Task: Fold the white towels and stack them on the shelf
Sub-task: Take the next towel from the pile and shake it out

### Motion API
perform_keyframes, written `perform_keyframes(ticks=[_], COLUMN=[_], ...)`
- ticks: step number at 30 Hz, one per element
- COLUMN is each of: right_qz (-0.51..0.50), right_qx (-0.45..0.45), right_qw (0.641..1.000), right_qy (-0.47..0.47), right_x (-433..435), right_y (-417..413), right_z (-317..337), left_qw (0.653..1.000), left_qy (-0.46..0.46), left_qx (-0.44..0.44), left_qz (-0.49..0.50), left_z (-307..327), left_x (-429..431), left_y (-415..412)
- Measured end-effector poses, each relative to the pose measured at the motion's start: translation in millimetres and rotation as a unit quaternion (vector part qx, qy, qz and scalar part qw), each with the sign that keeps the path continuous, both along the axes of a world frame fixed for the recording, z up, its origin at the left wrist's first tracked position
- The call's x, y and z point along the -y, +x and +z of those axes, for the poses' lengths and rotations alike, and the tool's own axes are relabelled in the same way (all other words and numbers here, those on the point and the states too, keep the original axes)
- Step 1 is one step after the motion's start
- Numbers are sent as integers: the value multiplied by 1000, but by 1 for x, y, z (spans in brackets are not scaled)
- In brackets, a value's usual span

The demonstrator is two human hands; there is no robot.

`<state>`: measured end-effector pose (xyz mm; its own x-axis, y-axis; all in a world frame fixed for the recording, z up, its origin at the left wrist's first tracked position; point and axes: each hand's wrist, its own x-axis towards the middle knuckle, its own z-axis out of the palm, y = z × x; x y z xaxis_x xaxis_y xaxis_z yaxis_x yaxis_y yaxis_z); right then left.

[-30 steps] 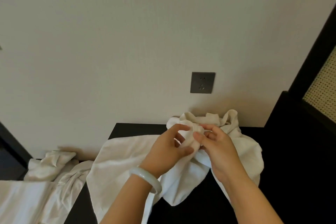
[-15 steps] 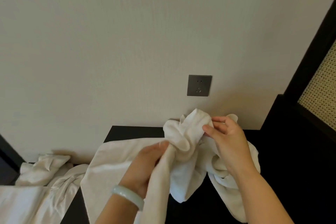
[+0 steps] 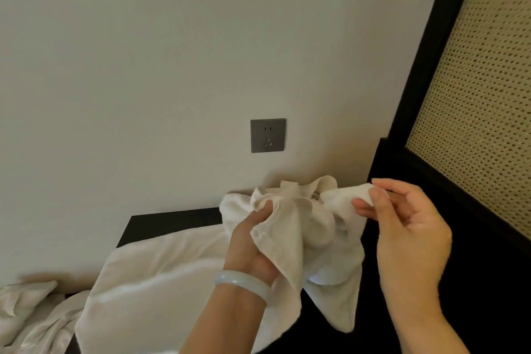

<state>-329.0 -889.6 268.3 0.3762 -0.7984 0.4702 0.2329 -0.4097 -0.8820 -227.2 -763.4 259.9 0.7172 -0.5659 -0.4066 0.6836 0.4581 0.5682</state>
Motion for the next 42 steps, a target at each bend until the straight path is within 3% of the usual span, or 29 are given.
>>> perform_keyframes(ticks=[2, 5, 7, 10, 15, 23, 25, 28, 30, 31, 35, 38, 42], right_qz=[49, 209, 226, 172, 65, -12, -10, 8, 13, 17, 5, -6, -53], right_qx=[-72, -264, -325, -370, -339, -249, -245, -197, -174, -173, -212, -247, -276], right_qw=[996, 938, 910, 902, 929, 964, 969, 975, 977, 976, 970, 961, 946], right_qy=[-18, -87, -122, -139, -134, -94, -20, 99, 126, 131, 117, 128, 162], right_x=[6, -2, -7, -13, -23, -30, -20, -1, 8, 10, 13, 15, 20], right_y=[-7, -12, -14, -14, -6, -7, -17, -41, -59, -67, -103, -126, -149], right_z=[4, 2, -3, -10, -18, -32, -32, -31, -34, -38, -60, -74, -91], left_qw=[1000, 999, 999, 997, 993, 996, 997, 988, 952, 915, 667, 560, 443], left_qy=[-15, -3, -7, 21, 9, -82, -55, 87, 210, 276, 469, 515, 480], left_qx=[14, 32, 30, 73, 119, 32, 44, 123, 215, 283, 548, 622, 749], left_qz=[-6, -30, -32, -9, -20, -33, -43, -36, -58, -82, -188, -186, -114], left_z=[-5, -9, -7, -2, -5, -7, -14, -33, -46, -53, -75, -77, -70], left_x=[8, 23, 28, 26, 23, 14, 11, 4, 1, 1, 11, 24, 49], left_y=[-1, -7, -8, -11, -20, -22, -19, -10, -6, -4, 2, 13, 20])
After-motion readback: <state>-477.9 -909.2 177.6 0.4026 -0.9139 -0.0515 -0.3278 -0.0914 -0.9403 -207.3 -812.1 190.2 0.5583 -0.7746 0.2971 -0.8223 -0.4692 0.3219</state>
